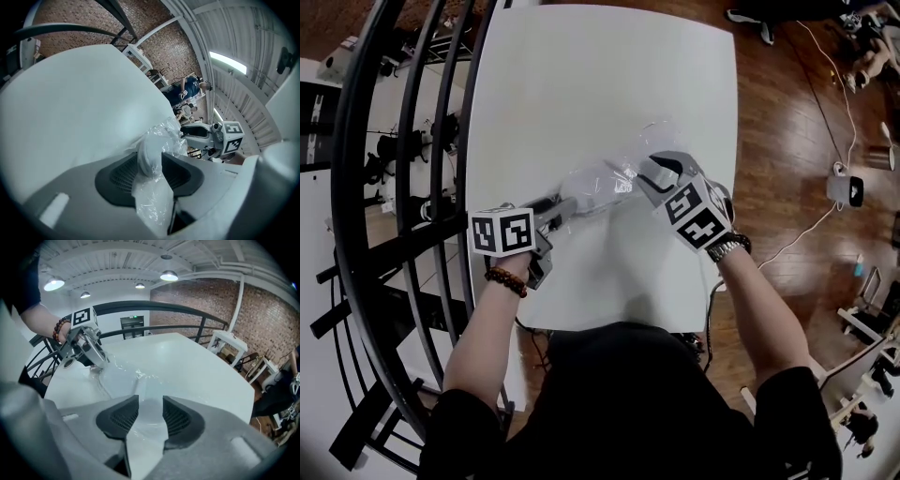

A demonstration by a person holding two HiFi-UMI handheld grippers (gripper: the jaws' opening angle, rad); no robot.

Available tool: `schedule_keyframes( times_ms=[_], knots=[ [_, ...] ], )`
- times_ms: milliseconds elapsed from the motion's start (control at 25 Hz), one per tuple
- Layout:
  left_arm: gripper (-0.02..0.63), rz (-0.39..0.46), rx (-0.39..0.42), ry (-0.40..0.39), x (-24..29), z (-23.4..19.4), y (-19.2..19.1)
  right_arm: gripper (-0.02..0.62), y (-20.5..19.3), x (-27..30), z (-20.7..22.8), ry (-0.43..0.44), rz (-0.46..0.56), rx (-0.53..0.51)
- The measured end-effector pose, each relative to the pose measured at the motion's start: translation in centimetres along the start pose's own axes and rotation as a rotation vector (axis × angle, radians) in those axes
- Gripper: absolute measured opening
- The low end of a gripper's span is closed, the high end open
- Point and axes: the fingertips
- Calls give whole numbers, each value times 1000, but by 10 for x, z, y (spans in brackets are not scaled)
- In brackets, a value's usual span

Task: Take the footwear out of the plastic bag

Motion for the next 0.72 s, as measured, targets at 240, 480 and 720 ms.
schedule_keyframes(
  times_ms=[240,480,720],
  knots=[
    [101,-10,-1,-1,6,2,-1,146,-9,6,3,-3,-35,49],
    [70,13,-28,-60,5,11,5,146,-14,1,13,-25,-33,79],
    [66,45,-64,-131,-1,18,5,146,-17,-1,15,-28,-31,100]
  ],
)
Point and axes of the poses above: the fingertips, and each gripper's own axes: x forward along the fingers, z to its right, y out of its top, and after that the axes turned 6 degrees about -y, right-handed
